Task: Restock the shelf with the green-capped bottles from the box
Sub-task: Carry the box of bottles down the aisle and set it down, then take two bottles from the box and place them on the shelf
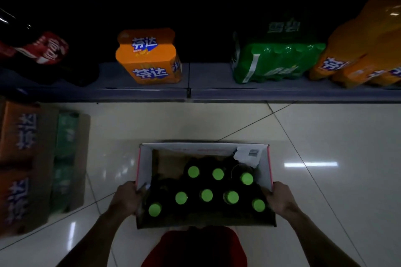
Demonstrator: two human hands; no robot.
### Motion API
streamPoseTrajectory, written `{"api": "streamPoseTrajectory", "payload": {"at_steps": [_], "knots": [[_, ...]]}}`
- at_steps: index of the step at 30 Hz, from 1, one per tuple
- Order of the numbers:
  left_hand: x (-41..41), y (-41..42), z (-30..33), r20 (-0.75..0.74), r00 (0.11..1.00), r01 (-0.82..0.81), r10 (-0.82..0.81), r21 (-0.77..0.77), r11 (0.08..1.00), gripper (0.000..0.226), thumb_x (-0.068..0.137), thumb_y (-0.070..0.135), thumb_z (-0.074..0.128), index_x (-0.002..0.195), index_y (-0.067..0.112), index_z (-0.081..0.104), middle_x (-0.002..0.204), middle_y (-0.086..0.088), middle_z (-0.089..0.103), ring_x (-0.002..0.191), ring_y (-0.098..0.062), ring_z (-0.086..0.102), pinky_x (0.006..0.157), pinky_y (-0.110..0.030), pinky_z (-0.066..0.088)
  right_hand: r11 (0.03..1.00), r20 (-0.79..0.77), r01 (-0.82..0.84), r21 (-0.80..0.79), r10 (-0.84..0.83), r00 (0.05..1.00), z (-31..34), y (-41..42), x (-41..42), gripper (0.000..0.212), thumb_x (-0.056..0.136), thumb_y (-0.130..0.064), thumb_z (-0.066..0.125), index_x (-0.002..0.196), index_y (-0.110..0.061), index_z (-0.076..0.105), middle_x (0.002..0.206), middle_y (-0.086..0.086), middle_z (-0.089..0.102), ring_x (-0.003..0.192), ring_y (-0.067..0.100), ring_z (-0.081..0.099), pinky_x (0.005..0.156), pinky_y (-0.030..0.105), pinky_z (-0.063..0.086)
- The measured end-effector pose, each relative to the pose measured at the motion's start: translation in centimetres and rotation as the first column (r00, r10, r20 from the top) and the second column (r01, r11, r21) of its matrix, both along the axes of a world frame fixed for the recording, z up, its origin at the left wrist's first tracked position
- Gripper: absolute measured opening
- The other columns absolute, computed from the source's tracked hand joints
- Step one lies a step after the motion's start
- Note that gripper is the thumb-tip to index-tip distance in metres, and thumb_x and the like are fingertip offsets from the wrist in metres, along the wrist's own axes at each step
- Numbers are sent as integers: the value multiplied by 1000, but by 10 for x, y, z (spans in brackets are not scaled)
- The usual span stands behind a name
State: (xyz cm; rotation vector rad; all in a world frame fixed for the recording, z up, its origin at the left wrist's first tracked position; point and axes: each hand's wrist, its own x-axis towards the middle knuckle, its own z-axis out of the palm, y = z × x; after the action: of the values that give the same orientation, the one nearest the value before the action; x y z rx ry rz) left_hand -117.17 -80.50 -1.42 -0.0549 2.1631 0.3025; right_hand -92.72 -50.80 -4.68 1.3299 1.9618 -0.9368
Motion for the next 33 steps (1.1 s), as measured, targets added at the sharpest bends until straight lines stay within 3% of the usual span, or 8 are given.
{"api": "streamPoseTrajectory", "payload": {"at_steps": [3,7,12,17,20,23,26,33], "knots": [[5,0,-20,-17,1000,2,-2,3,1000,41,88,38,59,79,-1,65,78,-23,71,75,-34,71,63,-32,53,999,-6,2,40,-1,1000,-18,-1,3,35,89,-24,56,99,9,64,104,30,67,98,42,64,75,37,49],[9,-4,-34,-37,999,-22,23,45,999,40,88,34,60,100,-3,69,99,-23,72,87,-31,70,76,-33,54,998,-36,-1,57,3,999,-31,-7,9,33,90,-24,56,94,7,66,98,31,68,93,42,65,73,40,49],[10,-5,-39,-44,999,-10,12,49,999,40,88,35,60,104,0,69,102,-22,72,88,-31,70,71,-26,49,998,-87,28,62,-22,996,-24,-11,7,28,92,-26,52,95,-2,67,96,24,71,89,37,67,73,38,49],[4,3,-25,-259,965,74,-35,141,987,63,76,36,73,131,16,51,125,-13,62,114,-31,58,94,-40,51,929,-465,280,243,-142,874,14,-16,-5,42,87,-15,57,128,-15,48,119,4,60,100,23,60,85,38,52],[10,18,-10,-465,881,211,-83,230,950,78,68,40,78,136,22,44,140,-7,47,129,-26,41,101,-41,46,933,-591,124,338,108,800,35,-31,-14,38,85,-14,59,122,-16,51,115,6,58,104,18,54,88,32,47],[30,43,-6,-327,898,411,-295,382,828,80,66,49,75,137,40,39,145,10,42,131,-13,40,104,-35,43,971,-541,-170,170,236,807,42,-51,-29,43,86,-27,60,127,-26,49,124,-1,53,114,9,48,96,24,43],[44,63,-19,-118,917,389,-381,472,791,87,68,41,77,141,45,29,151,16,32,138,-8,32,112,-27,33,940,-450,-339,26,314,836,28,-63,-44,55,86,-38,56,137,-31,36,141,-6,37,128,12,39,104,24,38],[48,84,-70,-95,893,426,-440,495,757,85,69,29,79,142,38,35,156,8,25,145,-8,19,116,-23,24,941,-417,-338,6,310,855,-14,-67,-70,63,81,-18,65,138,-26,39,150,-6,30,140,11,27,114,18,20]]}}
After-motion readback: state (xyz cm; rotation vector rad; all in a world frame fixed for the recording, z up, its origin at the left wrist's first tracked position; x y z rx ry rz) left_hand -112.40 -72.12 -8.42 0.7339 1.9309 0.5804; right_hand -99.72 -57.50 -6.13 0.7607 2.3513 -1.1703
